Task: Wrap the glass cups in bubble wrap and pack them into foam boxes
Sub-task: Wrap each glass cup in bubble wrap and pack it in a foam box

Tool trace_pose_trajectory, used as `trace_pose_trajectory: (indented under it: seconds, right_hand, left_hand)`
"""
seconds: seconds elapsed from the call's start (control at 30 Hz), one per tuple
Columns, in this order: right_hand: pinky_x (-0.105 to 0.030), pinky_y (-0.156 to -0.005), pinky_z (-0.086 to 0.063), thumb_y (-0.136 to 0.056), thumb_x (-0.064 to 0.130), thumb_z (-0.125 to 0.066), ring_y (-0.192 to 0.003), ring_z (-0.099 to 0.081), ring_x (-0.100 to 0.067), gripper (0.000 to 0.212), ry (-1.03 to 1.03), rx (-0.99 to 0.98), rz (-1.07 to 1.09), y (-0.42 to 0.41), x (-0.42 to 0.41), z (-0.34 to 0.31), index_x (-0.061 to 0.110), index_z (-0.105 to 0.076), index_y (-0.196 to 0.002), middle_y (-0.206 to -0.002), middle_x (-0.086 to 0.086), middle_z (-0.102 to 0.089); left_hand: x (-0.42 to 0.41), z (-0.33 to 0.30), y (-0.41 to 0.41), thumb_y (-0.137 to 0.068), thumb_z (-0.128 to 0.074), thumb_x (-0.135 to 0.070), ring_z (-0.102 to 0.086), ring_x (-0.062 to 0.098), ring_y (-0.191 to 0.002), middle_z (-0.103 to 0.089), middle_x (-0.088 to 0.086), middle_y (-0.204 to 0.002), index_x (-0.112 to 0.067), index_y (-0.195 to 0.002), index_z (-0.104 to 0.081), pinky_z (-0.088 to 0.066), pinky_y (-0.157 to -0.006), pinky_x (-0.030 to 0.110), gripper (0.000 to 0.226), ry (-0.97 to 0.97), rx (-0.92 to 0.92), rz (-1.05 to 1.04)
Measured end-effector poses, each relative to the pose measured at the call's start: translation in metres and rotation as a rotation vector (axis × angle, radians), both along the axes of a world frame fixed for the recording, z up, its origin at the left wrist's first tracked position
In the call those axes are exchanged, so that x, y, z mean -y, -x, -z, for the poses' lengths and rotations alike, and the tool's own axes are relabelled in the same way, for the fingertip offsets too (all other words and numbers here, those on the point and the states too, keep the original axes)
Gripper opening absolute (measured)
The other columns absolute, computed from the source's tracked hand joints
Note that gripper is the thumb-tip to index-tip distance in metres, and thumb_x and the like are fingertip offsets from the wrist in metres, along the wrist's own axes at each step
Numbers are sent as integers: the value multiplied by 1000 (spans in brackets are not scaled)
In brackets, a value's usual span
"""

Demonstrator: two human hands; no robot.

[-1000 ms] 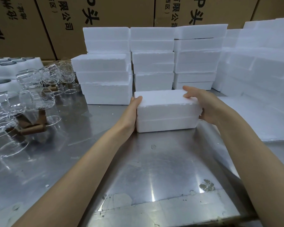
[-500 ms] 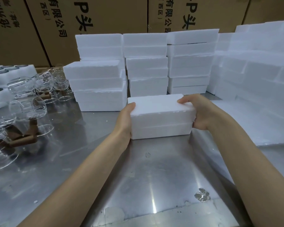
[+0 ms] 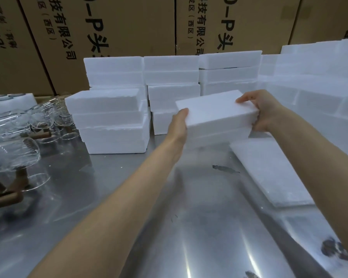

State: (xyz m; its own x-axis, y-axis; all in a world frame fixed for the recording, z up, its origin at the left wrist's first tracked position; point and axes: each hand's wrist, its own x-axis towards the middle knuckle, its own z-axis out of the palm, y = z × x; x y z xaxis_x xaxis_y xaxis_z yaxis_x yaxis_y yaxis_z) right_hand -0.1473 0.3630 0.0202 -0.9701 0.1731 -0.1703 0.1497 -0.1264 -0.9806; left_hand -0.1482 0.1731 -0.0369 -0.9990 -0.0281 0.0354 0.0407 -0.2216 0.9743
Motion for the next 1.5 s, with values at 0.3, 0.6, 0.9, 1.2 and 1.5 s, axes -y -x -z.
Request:
trace_pose_trajectory:
  seconds: [0.3, 0.6, 0.9, 1.2, 1.5]
  right_hand:
    - [-26, -58, -54, -71, 14, -63, -71, -66, -21, 31, -20, -19, 91, 46, -47, 19, 12, -64, -101, -90, -3, -68]
    - [-28, -58, -41, -84, 20, -59, -64, -53, -17, 13, -84, 73, 63, 59, -70, 56, 17, -57, -97, -77, -2, -55]
    - [-36, -80, -43, -86, 23, -58, -100, -58, -32, 36, -570, -74, 415, 79, -66, 62, 6, -57, -119, -111, -16, -60]
    - [-41, -95, -38, -96, 25, -41, -123, -39, -36, 33, -1057, -194, 587, 68, -51, 66, 11, -64, -117, -131, -15, -47]
    - [-41, -94, -30, -90, 31, -41, -117, -40, -33, 36, -1277, -208, 553, 65, -43, 70, 16, -63, -113, -119, -12, -55]
  left_hand:
    - [-58, 11, 52, -94, -51, -40, -47, 28, -128, -40, 11, -145, -9, -134, -49, -37, -110, 41, 50, -68, 130, 34]
    - [-73, 35, 49, -99, -45, -35, -44, 25, -134, -47, 10, -145, -10, -141, -45, -33, -112, 34, 49, -106, 62, 96]
    - [-89, 47, 42, -99, -46, -11, -37, -5, -80, -35, -16, -95, -31, -87, -32, -31, -68, 1, 27, 302, -24, 137]
    - [-81, 52, 47, -100, -51, -21, -35, -3, -78, -33, -19, -94, -26, -90, -47, -31, -58, 4, 11, 441, -118, 80]
    - [-81, 57, 47, -94, -60, -22, -50, 20, -121, -53, 4, -131, -10, -129, -52, -29, -83, 13, 38, 404, -134, -22]
